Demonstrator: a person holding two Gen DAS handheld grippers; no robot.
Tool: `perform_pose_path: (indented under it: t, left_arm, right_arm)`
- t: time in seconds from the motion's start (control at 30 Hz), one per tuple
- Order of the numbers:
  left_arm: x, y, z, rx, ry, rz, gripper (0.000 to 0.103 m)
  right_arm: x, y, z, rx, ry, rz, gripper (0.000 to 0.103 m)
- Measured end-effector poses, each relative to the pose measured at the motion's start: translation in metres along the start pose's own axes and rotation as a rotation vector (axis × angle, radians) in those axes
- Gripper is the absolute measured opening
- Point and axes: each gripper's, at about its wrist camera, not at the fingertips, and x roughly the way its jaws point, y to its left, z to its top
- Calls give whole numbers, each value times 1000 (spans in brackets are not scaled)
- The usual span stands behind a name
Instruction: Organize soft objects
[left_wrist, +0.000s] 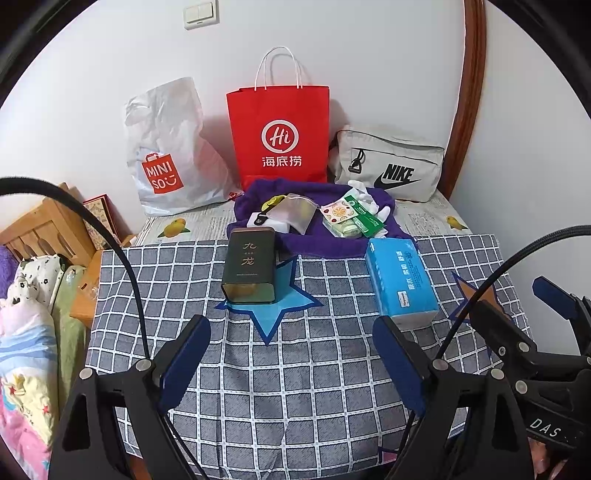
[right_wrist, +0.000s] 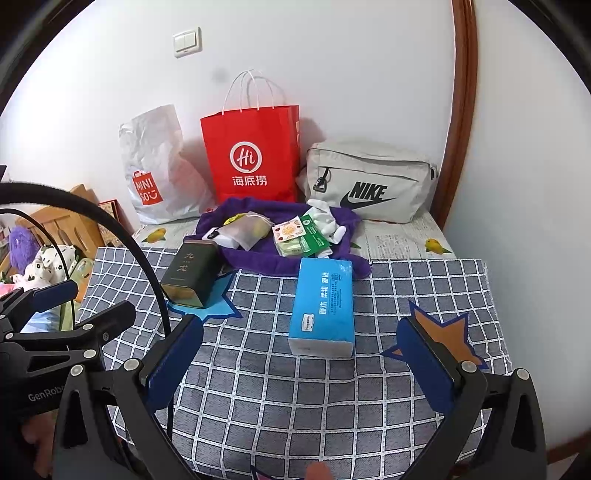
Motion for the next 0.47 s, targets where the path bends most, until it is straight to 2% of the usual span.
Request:
perform_pose_path:
  t: [0.47]
  left_arm:
    - [2, 1, -1, 2, -2, -1, 89]
  right_arm:
    - [4, -1, 0, 4, 5, 5, 103]
